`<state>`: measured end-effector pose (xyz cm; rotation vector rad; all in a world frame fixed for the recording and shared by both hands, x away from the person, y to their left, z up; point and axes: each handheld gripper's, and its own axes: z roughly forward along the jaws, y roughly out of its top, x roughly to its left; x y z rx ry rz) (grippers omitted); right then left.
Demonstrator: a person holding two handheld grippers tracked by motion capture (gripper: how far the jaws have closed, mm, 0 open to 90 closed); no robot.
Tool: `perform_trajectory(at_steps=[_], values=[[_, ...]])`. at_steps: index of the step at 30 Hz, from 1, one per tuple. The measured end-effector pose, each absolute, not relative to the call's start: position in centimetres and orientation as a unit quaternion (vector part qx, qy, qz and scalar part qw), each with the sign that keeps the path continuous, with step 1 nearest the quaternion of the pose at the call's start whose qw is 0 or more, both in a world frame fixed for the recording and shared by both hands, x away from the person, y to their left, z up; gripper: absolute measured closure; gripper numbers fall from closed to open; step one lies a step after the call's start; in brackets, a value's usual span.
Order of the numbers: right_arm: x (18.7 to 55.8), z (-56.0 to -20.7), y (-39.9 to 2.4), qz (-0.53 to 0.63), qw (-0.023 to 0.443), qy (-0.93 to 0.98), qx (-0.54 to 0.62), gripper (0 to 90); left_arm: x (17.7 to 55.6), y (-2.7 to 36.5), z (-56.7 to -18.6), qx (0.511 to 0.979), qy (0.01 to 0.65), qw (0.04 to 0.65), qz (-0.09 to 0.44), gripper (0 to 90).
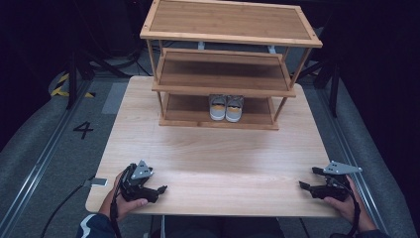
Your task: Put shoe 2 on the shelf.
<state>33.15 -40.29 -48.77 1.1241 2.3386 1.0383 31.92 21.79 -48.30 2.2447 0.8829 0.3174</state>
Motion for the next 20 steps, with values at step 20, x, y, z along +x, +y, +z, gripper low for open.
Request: perform_trajectory(at_steps=[20], values=[[33.16, -48.77, -40.31, 0.367, 0.172, 0.824, 0.396, 16.5, 32.01, 21.8, -48.27, 0.866, 0.339, 0.345, 0.128, 14.7]])
